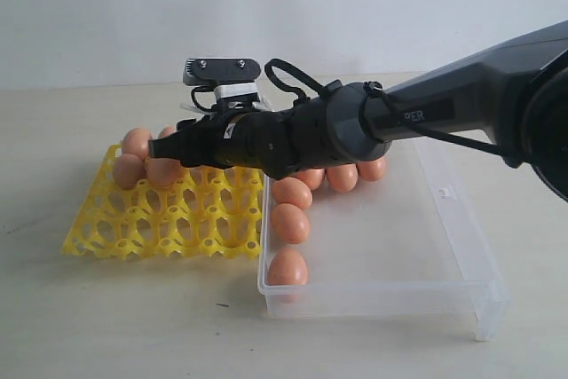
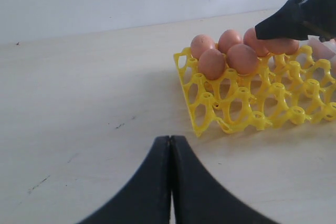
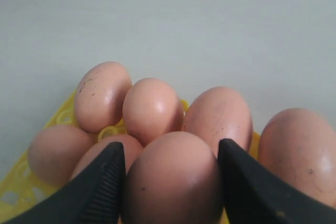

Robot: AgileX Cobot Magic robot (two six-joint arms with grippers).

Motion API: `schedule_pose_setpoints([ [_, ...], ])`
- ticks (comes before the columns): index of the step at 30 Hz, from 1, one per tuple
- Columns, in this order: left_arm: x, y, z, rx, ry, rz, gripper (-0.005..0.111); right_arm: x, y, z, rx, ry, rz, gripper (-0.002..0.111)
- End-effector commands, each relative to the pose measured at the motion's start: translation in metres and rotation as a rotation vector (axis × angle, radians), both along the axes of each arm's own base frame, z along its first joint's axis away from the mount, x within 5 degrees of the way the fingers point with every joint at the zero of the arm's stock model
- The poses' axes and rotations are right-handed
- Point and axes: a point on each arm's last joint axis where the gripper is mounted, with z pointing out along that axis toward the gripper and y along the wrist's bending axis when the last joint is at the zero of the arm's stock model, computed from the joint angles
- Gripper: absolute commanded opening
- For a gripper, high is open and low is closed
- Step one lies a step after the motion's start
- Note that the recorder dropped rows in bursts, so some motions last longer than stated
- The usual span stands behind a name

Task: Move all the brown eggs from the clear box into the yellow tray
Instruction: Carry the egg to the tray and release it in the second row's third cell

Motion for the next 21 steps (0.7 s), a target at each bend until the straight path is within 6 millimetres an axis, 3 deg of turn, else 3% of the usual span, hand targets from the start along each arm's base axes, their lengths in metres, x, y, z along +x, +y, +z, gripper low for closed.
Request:
schedule_pose_setpoints([
  [1, -0.0002, 0.0, 0.0023, 0.001, -0.017, -0.003, 0.0, 0.0023, 0.0017, 0.0056, 0.013, -0.04, 0.004, 0.0],
  [13, -0.0002, 0.0, 0.0023, 0.001, -0.017, -0.003, 0.0, 0.0014, 0.0029, -0.0005, 0.002, -0.035, 0.01, 0.001],
  [21, -0.0002, 0.0, 0.0023, 0.001, -0.017, -0.003, 0.0, 0.0016, 0.0065, 0.0041, 0.035, -0.083, 0.005, 0.034],
])
